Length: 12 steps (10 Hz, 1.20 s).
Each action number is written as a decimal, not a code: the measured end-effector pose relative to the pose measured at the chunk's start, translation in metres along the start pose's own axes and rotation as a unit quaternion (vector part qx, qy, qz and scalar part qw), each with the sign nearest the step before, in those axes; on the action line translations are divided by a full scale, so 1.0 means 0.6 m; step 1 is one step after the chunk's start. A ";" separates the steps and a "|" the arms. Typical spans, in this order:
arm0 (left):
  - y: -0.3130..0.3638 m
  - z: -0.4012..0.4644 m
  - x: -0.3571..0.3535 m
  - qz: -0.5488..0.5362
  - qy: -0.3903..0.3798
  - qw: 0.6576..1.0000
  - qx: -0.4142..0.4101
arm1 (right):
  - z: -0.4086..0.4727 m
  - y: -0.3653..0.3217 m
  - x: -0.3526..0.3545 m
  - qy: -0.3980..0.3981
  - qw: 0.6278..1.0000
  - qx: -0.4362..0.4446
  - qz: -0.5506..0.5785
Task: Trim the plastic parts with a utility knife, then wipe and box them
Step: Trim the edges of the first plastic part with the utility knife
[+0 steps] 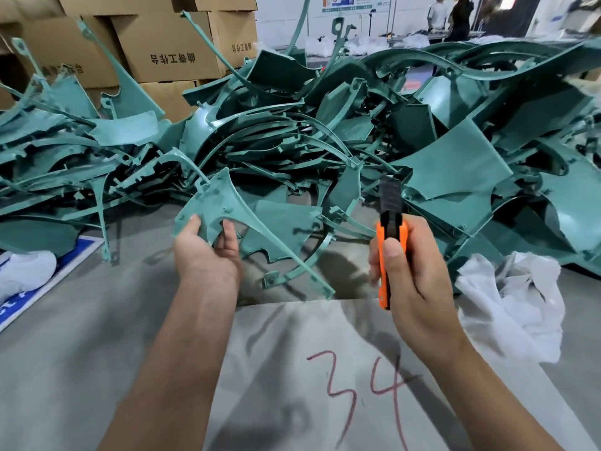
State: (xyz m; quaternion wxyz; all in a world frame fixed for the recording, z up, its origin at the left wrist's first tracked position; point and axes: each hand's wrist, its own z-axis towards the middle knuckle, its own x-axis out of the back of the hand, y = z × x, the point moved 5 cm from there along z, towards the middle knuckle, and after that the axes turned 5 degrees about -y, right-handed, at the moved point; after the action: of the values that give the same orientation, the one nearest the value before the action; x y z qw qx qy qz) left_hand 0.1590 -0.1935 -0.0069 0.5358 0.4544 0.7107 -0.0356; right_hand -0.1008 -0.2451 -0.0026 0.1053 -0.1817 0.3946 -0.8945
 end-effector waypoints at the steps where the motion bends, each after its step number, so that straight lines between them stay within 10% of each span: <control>1: -0.026 -0.021 0.003 -0.087 -0.011 0.996 0.035 | -0.005 0.008 -0.008 -0.031 0.997 -0.073 0.024; 3: -0.057 -0.044 -0.001 -0.070 -0.127 0.987 0.067 | 0.002 0.027 0.013 0.040 0.989 -0.126 0.071; 5: -0.055 -0.054 0.018 -0.054 -0.385 0.902 0.189 | 0.004 0.044 0.026 0.066 0.916 -0.207 0.337; 6: -0.039 -0.039 0.019 -0.032 -0.378 0.905 0.195 | 0.010 0.048 0.033 0.060 0.883 -0.220 0.409; 8: -0.042 0.001 0.039 -0.047 -0.335 0.936 0.099 | 0.014 0.059 0.046 0.046 0.747 -0.267 0.607; 9: -0.040 0.002 0.026 0.217 -0.414 0.882 -0.056 | 0.012 0.067 0.053 0.021 0.707 -0.278 0.649; 10: -0.012 -0.008 0.032 0.343 -0.338 0.853 -0.200 | 0.014 0.067 0.048 0.024 0.711 -0.277 0.646; 12: -0.008 -0.011 0.039 0.278 -0.254 0.896 -0.236 | 0.005 0.068 0.078 0.245 0.913 -0.234 0.226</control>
State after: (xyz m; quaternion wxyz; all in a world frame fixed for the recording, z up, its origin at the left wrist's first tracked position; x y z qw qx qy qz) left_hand 0.1505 -0.1785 -0.0245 0.7778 0.4687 0.3829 0.1693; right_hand -0.1405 -0.2901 -0.0196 0.1594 0.1180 0.6370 -0.7449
